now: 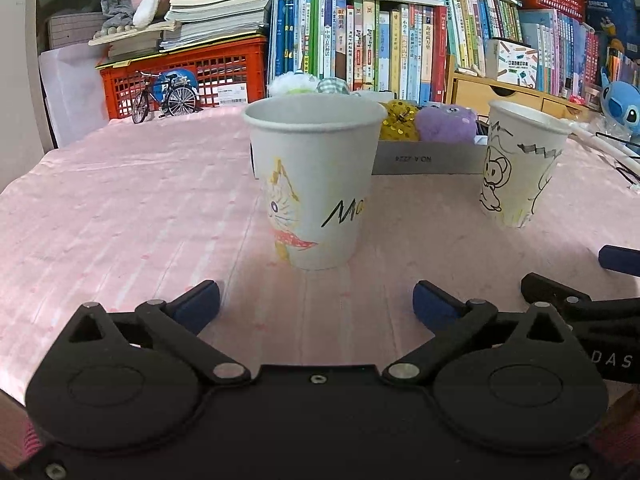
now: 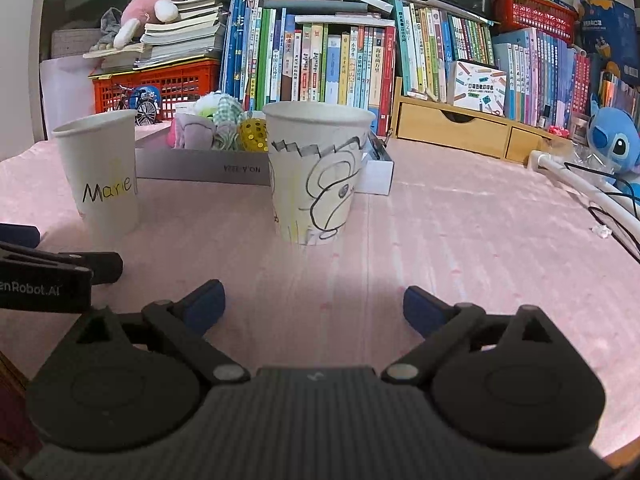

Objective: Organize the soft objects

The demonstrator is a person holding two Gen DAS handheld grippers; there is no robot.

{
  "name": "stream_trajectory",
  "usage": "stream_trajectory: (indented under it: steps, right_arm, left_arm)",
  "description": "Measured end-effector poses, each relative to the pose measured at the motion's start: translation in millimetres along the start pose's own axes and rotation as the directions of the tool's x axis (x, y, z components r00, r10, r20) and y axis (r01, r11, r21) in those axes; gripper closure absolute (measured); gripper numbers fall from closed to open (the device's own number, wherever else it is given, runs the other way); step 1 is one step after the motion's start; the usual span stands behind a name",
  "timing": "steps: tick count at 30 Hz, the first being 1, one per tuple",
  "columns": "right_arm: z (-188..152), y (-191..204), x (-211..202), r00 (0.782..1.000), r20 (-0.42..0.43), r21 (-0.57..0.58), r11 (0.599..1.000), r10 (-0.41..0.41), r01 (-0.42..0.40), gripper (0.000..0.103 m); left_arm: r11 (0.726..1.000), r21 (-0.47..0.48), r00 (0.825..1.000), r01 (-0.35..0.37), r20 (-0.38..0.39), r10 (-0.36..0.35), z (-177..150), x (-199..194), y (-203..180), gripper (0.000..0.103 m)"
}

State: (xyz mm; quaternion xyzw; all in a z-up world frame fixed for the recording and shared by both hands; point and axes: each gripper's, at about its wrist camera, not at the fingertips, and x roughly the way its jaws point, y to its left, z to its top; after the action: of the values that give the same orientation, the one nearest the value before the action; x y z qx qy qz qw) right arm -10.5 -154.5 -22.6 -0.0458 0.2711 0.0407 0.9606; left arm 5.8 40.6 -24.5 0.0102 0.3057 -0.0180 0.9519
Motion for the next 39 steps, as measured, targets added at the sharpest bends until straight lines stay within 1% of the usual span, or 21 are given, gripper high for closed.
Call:
stream_trajectory:
  steps: [27,39]
  right_arm:
    - [3.0,-1.5,2.5,0.999,-0.029,0.005,0.999,0.042,-0.041,0.000]
    - [3.4,-2.0,2.9,0.999,-0.031,0.007,0.999,0.043,-0.043,0.000]
  left_arm:
    - [1.000,0.004,1.000,-0.002,-0.002,0.002,0.3,1.0,-0.5,0.000]
    - [1.000,0.004,1.000,-0.002,-0.002,0.003,-0.1,0.6,-1.1,0.000]
